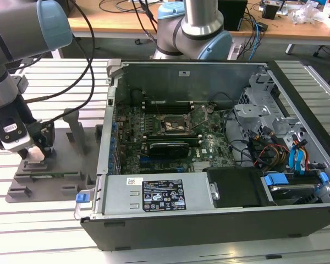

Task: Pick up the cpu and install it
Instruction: 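Pick up the cpu and move it towards the insertion slot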

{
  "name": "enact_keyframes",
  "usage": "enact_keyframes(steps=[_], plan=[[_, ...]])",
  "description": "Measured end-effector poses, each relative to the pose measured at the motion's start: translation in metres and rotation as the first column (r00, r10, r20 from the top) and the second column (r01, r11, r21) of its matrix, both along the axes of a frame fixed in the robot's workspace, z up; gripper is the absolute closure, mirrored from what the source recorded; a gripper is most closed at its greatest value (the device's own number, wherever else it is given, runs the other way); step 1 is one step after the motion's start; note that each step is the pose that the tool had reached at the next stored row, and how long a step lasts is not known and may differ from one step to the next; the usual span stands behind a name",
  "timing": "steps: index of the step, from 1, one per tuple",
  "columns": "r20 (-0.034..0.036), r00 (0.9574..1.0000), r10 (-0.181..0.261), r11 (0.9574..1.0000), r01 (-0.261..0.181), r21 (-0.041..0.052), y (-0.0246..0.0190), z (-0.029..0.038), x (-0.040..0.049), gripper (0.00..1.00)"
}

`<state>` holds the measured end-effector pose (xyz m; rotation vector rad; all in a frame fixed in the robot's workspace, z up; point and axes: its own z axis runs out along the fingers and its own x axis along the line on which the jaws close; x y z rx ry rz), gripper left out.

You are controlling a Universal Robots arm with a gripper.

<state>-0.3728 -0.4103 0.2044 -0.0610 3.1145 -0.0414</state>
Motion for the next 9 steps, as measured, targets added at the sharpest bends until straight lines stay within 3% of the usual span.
enact_keyframes(steps=[9], plan=[[-0.0001, 1.0, 0.0, 1.0, 0.0, 0.0, 0.0, 0.0076, 0.0, 0.45]])
